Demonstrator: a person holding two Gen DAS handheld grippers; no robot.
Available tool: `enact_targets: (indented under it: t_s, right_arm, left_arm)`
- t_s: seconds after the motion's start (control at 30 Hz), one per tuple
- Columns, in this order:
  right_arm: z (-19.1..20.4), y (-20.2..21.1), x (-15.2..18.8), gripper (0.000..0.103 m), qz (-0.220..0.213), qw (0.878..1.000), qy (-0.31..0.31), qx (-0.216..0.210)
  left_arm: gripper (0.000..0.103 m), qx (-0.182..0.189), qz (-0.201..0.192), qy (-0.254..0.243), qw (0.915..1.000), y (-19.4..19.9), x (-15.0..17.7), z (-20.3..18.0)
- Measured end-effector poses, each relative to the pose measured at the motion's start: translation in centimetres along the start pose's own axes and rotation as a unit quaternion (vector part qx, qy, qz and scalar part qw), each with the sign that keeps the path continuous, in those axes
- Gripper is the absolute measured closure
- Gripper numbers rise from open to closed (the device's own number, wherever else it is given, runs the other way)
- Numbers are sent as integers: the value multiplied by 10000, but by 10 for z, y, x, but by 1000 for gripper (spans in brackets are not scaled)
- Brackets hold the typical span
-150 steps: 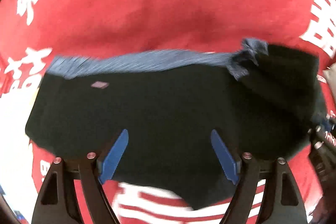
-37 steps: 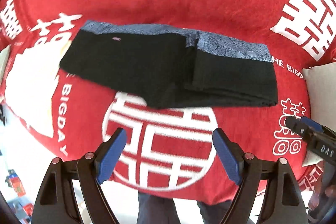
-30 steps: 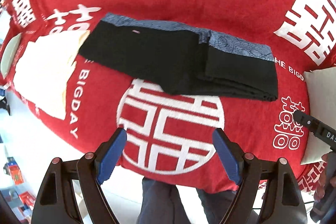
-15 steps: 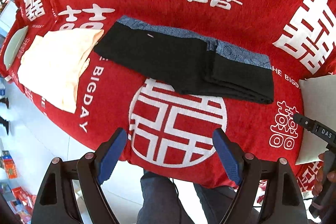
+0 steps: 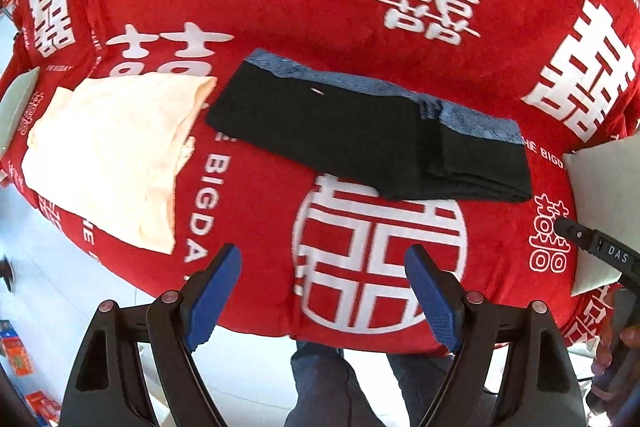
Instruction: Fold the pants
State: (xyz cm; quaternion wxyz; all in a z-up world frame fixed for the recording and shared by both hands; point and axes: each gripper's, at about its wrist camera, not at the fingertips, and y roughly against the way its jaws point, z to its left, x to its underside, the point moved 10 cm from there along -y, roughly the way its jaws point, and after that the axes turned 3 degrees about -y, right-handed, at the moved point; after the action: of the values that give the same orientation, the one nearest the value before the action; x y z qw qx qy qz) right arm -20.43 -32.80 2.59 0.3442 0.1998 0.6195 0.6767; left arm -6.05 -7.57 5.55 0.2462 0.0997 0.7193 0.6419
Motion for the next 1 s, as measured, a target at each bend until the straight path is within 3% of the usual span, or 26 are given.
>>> enact_targets:
  t_s: [0.27, 0.37, 0.63, 1.0]
  right_arm:
    - [47, 6, 4, 22, -133, 9994, 329, 31]
    - [53, 2, 7, 22, -105, 9992, 369, 108]
    - [55, -25, 19, 22, 45, 9990, 318, 309]
    - [73, -110, -4, 22, -119, 9969, 695, 341]
  left_arm:
    - [18, 78, -105, 282, 9995, -6, -4, 46]
    - [18, 314, -37, 407, 9987, -19, -6, 55]
    - [18, 784, 177, 821, 9934, -79, -17, 74]
    - [18, 1338, -148, 1775, 9749, -185, -73, 102]
